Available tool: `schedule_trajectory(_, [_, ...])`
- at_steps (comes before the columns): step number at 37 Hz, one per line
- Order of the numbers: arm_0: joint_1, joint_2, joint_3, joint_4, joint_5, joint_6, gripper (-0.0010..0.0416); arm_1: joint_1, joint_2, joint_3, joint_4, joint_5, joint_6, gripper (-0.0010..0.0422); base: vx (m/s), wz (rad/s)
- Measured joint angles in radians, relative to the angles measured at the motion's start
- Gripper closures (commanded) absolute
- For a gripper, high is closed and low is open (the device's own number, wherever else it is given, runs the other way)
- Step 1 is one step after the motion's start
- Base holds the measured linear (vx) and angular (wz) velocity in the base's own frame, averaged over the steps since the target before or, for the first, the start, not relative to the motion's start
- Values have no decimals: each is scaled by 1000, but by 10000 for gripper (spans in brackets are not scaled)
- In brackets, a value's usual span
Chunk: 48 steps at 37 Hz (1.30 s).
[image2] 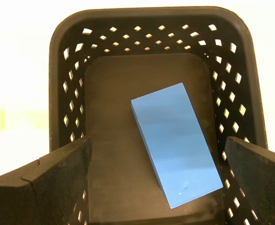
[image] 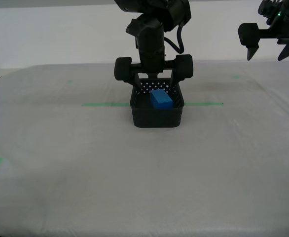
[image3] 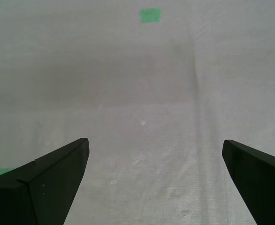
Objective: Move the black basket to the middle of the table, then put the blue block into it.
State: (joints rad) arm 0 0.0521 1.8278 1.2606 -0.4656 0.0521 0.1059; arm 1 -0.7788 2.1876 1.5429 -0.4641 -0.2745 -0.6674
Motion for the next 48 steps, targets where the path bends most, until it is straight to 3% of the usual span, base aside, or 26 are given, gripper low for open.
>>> schedule_trajectory(15, [1, 0, 0, 0, 0, 0, 7, 40, -8, 0, 21, 111, 96, 13, 0, 0])
schedule_trajectory(48, [1, 0, 0, 1, 0, 0, 7, 245, -176, -5, -95, 135, 310, 12, 0, 0])
